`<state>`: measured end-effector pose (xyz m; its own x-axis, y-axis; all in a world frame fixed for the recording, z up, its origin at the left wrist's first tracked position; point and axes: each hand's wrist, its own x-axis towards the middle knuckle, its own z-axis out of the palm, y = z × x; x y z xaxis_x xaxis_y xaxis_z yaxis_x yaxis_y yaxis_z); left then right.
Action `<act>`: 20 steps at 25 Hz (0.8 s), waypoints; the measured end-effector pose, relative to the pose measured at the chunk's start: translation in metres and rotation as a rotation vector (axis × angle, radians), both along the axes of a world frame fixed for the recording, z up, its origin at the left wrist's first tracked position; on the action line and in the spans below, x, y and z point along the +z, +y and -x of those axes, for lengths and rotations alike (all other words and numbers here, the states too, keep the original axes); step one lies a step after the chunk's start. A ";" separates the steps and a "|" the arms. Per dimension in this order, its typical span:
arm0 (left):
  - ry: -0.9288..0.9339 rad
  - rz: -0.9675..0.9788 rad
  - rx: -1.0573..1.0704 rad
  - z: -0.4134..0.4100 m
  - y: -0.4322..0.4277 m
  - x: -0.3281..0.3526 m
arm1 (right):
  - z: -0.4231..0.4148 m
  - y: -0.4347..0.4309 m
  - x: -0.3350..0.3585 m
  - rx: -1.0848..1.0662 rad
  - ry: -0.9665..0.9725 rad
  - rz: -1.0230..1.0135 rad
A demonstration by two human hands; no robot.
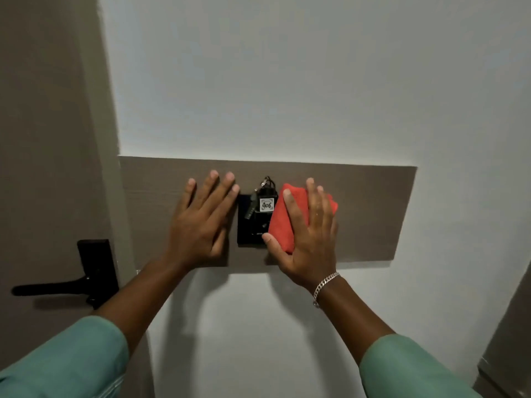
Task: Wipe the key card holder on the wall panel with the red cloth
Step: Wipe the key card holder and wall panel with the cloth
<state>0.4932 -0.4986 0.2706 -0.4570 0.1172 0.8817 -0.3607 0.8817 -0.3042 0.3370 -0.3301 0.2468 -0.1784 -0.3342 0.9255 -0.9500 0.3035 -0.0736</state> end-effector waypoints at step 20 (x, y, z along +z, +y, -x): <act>0.088 0.126 0.282 0.018 -0.018 -0.016 | 0.052 -0.001 -0.003 0.146 0.365 0.001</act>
